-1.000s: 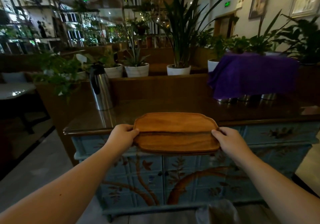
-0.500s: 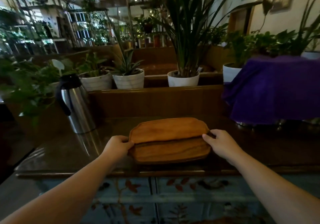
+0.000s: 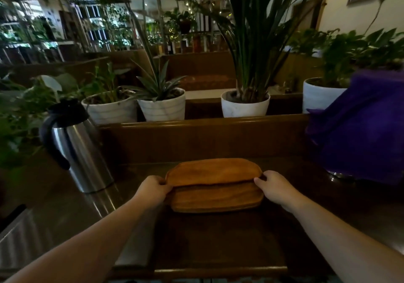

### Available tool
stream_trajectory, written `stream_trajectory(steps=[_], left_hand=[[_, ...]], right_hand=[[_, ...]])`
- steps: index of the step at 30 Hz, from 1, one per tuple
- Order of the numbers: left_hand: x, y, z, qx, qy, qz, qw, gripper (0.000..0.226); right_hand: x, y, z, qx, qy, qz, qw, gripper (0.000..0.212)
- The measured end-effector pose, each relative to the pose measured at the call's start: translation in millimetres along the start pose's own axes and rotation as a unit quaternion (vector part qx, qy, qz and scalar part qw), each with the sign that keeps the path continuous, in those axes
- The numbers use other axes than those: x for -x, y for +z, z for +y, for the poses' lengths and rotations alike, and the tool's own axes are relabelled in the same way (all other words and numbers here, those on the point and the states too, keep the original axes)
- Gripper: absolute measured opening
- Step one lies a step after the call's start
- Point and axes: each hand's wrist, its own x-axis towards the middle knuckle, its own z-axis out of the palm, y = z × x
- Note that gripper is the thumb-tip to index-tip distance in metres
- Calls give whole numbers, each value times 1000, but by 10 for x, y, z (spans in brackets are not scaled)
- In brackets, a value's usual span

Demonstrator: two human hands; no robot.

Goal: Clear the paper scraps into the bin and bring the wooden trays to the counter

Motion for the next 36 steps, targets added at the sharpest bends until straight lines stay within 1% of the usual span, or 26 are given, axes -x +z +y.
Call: stream_trajectory(steps=[4, 9, 11, 14, 20, 25, 30, 32, 33, 35, 36], left_hand=[[-246, -86, -22, -26, 14, -21, 999, 6], [-418, -109, 7, -25, 33, -49, 998, 10], [-482, -87, -14, -26, 30, -58, 998, 12], [-562, -72, -52, -15, 20, -69, 997, 13], [-646, -24, -106, -32, 21, -45, 998, 12], [-650, -3, -119, -29, 1, -35, 999, 10], [-610, 10, -87, -30, -10, -39, 999, 9], [-578, 0, -60, -17, -9, -44, 999, 11], [-576, -9, -59, -8, -9, -51, 999, 12], [-568, -50, -52, -24, -4, -61, 998, 13], [-510, -73, -18, -43, -3, -64, 997, 13]], right_hand=[[-161, 83, -101, 16, 11, -2, 1000, 17], [-302, 130, -150, 30, 22, -14, 999, 14], [-348, 151, -163, 43, 30, -17, 998, 12], [-396, 162, -174, 51, 35, -23, 998, 14], [-448, 187, -213, 51, 25, -12, 998, 11], [-498, 227, -220, 44, 19, -15, 999, 10], [-526, 205, -204, 48, 22, -31, 998, 18], [-534, 194, -173, 54, 23, -36, 998, 25], [-545, 190, -152, 52, 17, -42, 998, 28], [-547, 165, -140, 71, -3, -38, 997, 32], [-512, 148, -151, 101, -16, -30, 994, 35]])
